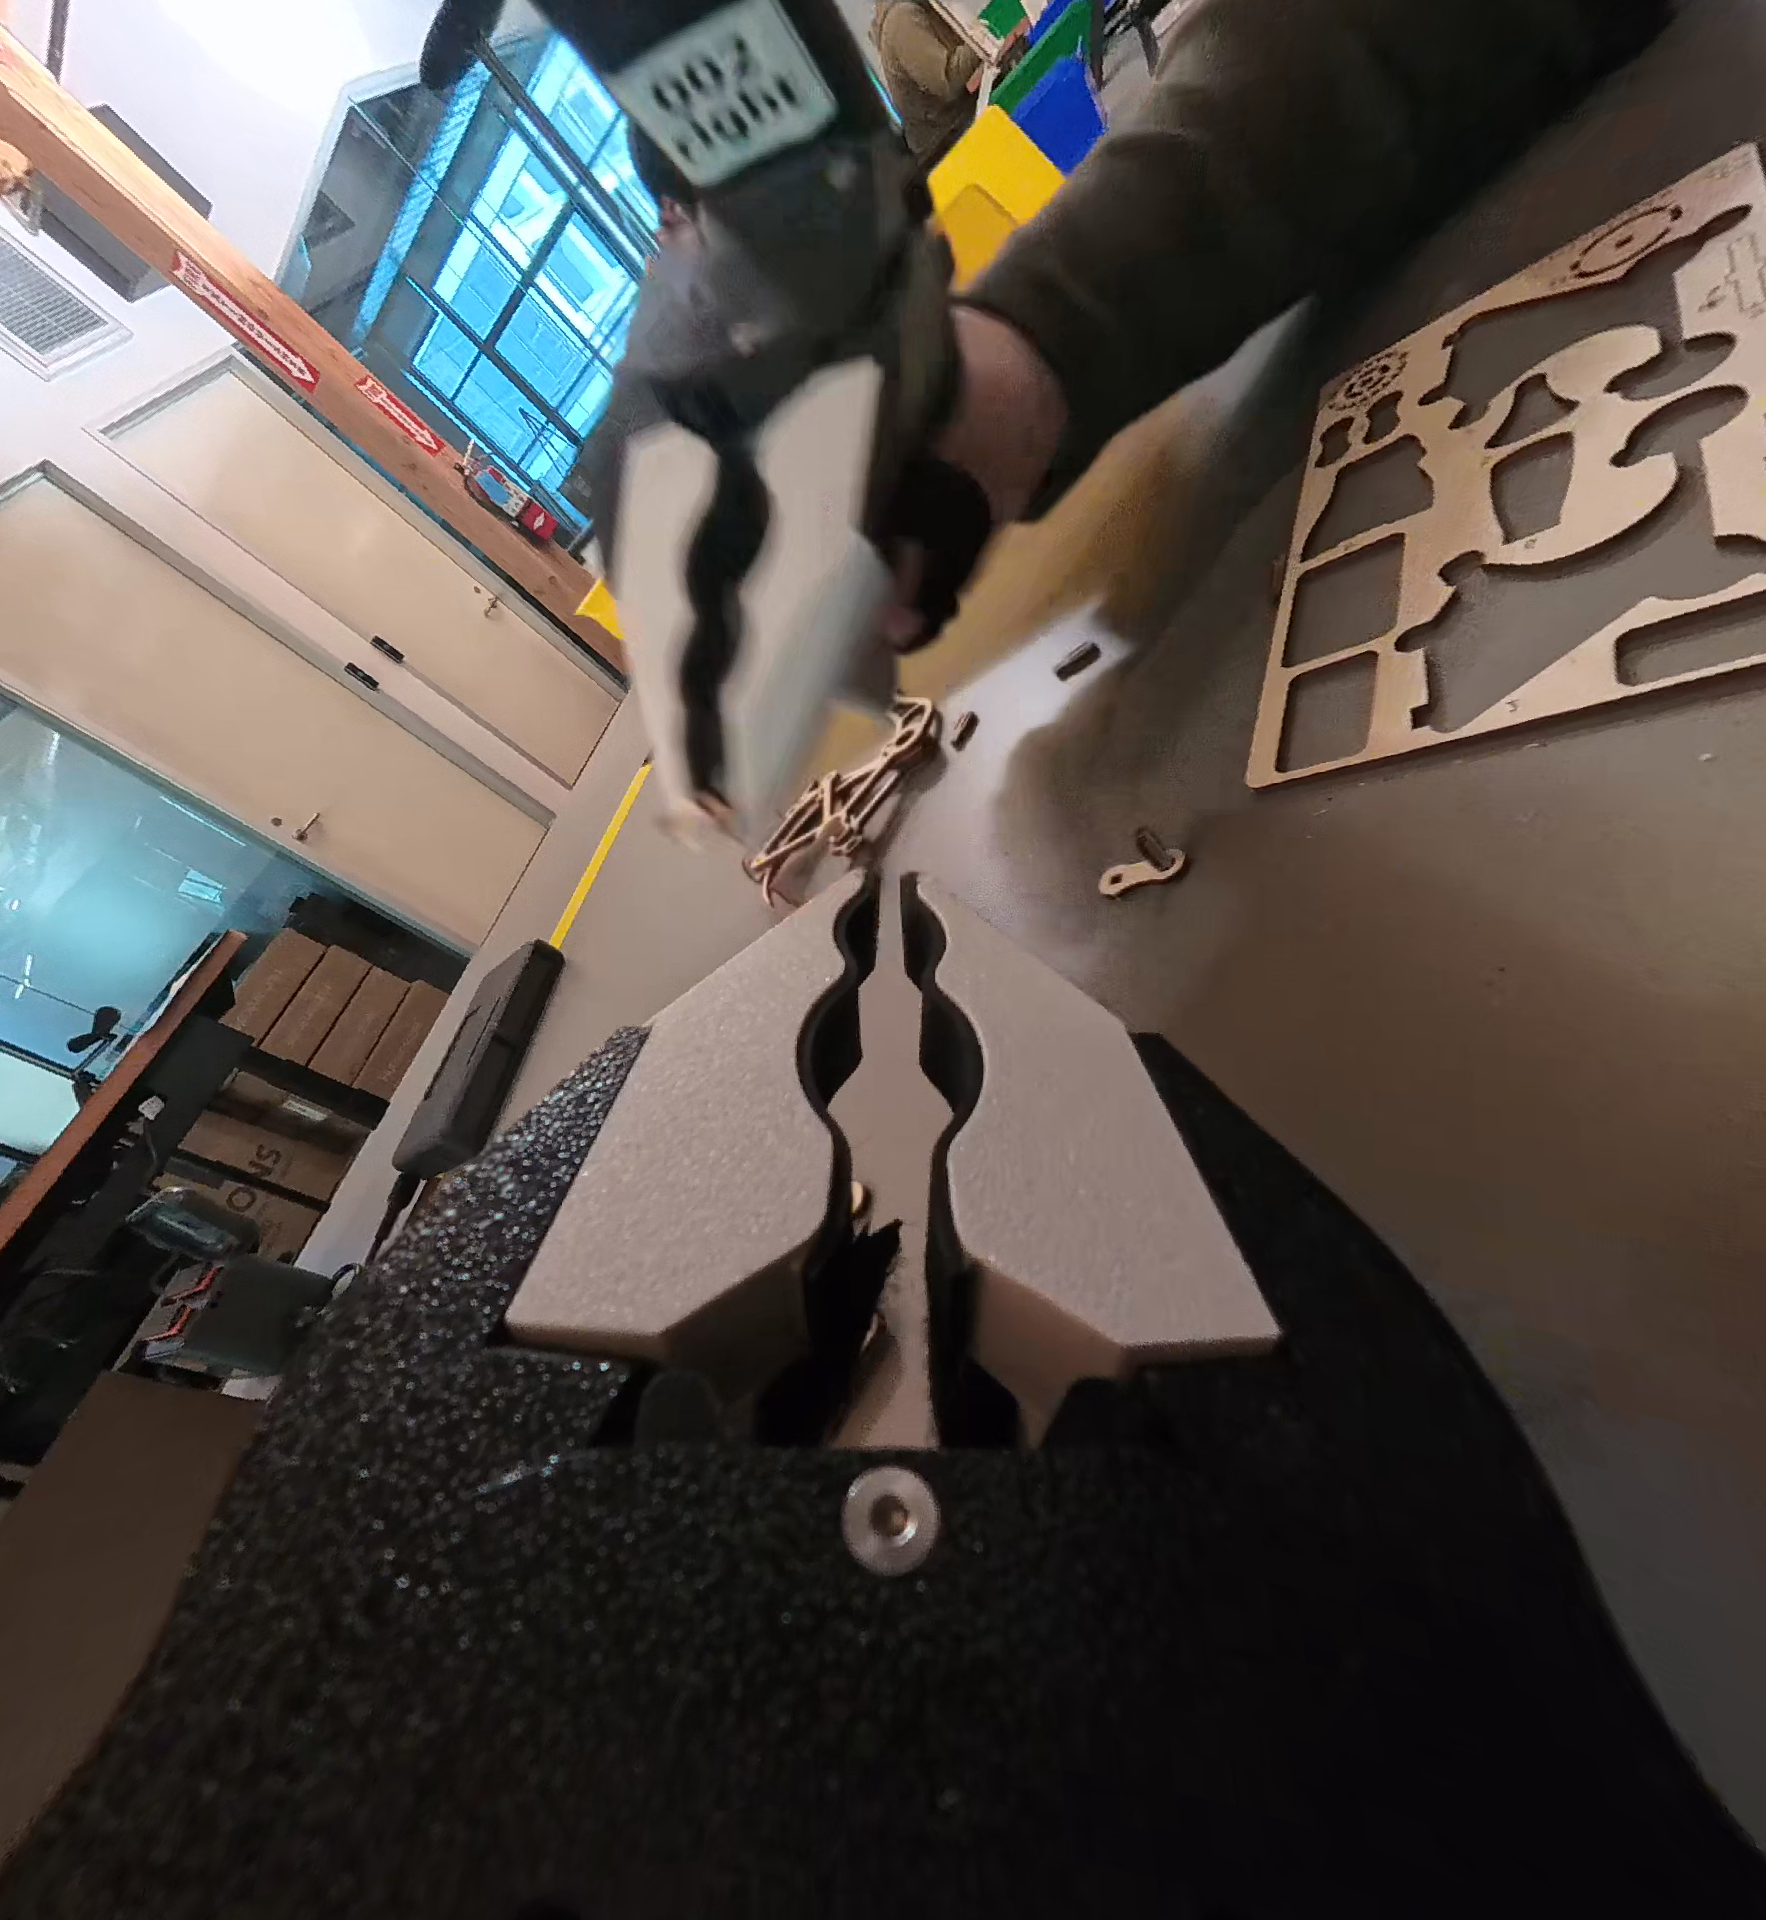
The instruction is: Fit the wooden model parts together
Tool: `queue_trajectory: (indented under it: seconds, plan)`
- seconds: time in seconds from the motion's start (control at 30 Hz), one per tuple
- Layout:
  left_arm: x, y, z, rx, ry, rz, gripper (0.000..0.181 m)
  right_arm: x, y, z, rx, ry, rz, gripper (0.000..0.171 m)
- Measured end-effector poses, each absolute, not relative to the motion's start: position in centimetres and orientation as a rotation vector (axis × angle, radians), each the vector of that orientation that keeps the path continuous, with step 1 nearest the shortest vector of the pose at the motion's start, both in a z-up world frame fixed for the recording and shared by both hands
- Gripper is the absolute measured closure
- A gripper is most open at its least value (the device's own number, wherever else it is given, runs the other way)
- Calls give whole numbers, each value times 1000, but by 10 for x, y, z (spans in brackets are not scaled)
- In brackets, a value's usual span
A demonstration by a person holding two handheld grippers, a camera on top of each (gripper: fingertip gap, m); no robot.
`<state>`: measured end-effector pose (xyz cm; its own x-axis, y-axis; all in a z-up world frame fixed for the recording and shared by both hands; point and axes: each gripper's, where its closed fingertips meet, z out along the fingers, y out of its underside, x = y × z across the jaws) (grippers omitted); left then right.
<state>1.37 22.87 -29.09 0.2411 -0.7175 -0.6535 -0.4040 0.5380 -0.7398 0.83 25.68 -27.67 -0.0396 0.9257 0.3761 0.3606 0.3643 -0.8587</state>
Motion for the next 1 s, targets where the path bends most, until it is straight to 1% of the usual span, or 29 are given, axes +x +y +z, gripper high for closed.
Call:
queue_trajectory:
  seconds: [0.03,0.17,0.3,0.43,0.53,0.63,0.7,0.87,1.0]
  plan:
    - [13,229,-291,-1066,1375,-285,179,15,268,-257,-1177,-1524,696,164]
    - [13,231,-290,-1068,1365,-285,179,48,310,-196,-1157,-1231,594,164]
    - [13,231,-290,-1068,1368,-282,179,76,331,-160,-1113,-1047,473,164]
    - [13,232,-290,-1069,1368,-281,180,91,333,-138,-1081,-988,439,165]
    - [13,231,-291,-1068,1370,-281,180,92,332,-135,-1072,-990,433,165]
    - [14,231,-291,-1064,1375,-278,180,82,328,-148,-1076,-1027,451,164]
    - [14,230,-292,-1060,1381,-274,181,68,324,-167,-1082,-1077,455,164]
    - [14,229,-292,-1052,1385,-271,181,31,303,-242,-1022,-1349,367,164]
    - [15,228,-292,-1048,1389,-278,181,16,276,-287,-926,-1611,310,164]
